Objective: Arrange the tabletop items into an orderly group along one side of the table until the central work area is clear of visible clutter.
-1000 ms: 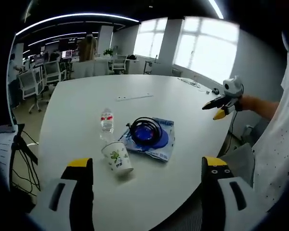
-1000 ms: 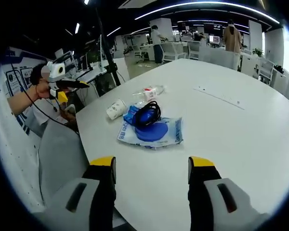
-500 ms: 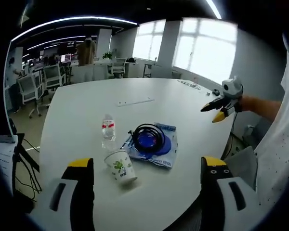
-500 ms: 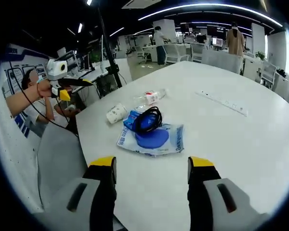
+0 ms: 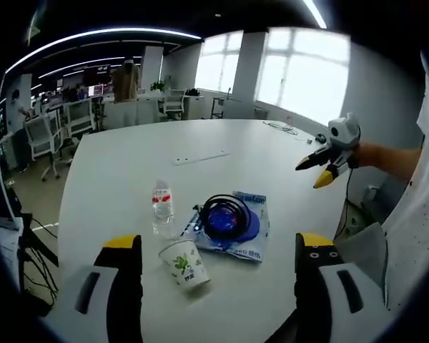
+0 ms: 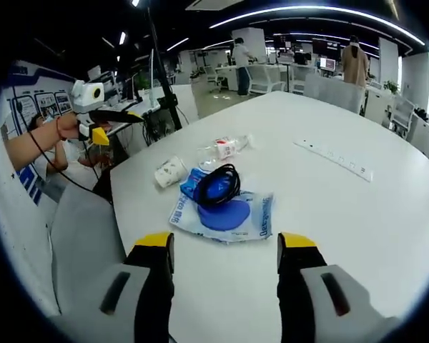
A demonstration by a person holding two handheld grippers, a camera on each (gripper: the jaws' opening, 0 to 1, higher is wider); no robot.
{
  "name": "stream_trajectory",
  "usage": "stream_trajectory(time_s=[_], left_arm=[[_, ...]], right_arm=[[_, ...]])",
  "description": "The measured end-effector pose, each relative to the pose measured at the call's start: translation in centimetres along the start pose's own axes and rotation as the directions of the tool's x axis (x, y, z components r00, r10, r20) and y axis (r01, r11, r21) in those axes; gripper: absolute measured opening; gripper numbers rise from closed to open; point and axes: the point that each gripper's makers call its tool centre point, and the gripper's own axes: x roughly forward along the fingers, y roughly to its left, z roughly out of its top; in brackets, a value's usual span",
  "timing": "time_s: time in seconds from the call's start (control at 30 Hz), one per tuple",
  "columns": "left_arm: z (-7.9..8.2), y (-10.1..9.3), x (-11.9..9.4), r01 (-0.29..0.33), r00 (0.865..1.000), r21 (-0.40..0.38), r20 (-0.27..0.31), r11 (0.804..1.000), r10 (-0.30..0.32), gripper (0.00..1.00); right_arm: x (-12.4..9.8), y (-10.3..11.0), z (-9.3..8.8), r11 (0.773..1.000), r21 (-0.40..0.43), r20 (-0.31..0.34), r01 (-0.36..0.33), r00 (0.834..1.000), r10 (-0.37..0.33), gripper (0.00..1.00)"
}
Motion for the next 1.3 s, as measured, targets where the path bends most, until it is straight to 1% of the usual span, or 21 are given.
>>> stream_trajectory(time_s=[0.13,0.37,0.53,0.93,1.3], left_arm=[[0.4,0.4,0.8,0.01,1.0,0.003,-0.001,1.0,-0.01,0.9],[1.3,0.7,2.4,0.025,1.0,0.007,0.006,1.0,-0.025,0.9],[1.6,0.8,3.5,0.034,0.999,0.011,0.005,0.999,-0.034,0.9],[2.0,1.7,5.8,0.042,0.999,0.006,0.003,0.999,-0.042,0.86],[1.9,2.0,8.1,0.049,0.999,0.011,-0.013,0.999,-0.049,0.82]], right_arm=[[0.8,-0.1,0.4,1.0,-0.003,-0.003,-0.011,1.0,0.011,0.57],[2.2,-0.8,1.1,1.0,-0.008,-0.012,-0.02,1.0,0.02,0.56],[3.2,-1.0,1.6,1.0,-0.008,-0.013,-0.023,1.0,0.023,0.55],[5.7,-1.9,2.6,0.999,-0.008,-0.023,-0.036,0.999,0.035,0.53],[7.8,-2.4,2.9,0.999,-0.004,-0.039,-0.039,0.999,0.038,0.5]])
